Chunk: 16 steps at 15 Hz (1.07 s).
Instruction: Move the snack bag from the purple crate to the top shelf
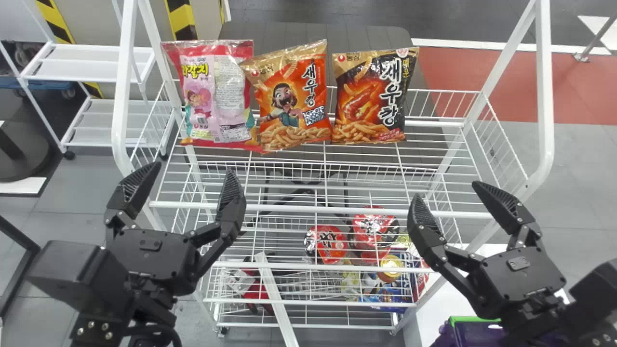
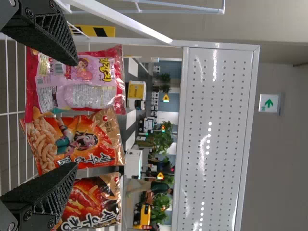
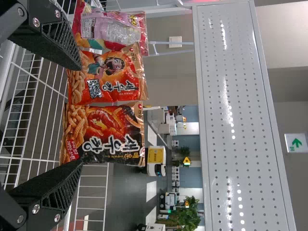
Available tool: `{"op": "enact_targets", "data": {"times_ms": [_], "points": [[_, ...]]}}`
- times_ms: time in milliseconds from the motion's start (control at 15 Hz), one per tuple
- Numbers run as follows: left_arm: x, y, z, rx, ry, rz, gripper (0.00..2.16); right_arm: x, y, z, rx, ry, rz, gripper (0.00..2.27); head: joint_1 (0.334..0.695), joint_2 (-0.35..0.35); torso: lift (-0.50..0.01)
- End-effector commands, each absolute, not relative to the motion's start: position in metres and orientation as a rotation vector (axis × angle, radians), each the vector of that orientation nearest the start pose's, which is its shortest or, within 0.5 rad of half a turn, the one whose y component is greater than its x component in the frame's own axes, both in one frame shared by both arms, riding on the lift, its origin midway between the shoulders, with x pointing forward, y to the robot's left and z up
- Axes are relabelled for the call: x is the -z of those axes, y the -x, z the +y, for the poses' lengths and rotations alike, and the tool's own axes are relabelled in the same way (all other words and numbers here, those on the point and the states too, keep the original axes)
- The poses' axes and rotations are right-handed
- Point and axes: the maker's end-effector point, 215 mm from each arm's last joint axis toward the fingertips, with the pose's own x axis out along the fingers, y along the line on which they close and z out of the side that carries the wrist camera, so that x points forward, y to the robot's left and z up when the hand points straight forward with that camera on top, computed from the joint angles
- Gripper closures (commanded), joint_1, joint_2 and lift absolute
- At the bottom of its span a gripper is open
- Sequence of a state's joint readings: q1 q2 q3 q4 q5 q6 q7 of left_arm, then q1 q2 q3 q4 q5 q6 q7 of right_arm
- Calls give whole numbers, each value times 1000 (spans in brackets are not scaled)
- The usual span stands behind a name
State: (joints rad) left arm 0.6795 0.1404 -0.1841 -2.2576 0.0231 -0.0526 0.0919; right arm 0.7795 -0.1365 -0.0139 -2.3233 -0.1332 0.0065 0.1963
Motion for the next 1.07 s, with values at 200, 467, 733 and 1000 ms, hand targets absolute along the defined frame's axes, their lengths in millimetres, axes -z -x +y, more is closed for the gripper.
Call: {"op": "enact_targets", "data": {"times_ms": [200,467,733,1000], "points": [[283,-388,154,138,39,-49,66,299,-368,-186,-278,-28,34,137,695,-48,0],[281,-388,154,140,41,-58,66,301,-369,-186,-279,-27,35,137,695,-47,0],[281,-388,154,140,42,-60,66,302,-369,-186,-278,-28,38,137,695,-48,0],[280,-387,154,140,43,-61,66,312,-371,-192,-222,-19,76,137,695,-58,-15]]}}
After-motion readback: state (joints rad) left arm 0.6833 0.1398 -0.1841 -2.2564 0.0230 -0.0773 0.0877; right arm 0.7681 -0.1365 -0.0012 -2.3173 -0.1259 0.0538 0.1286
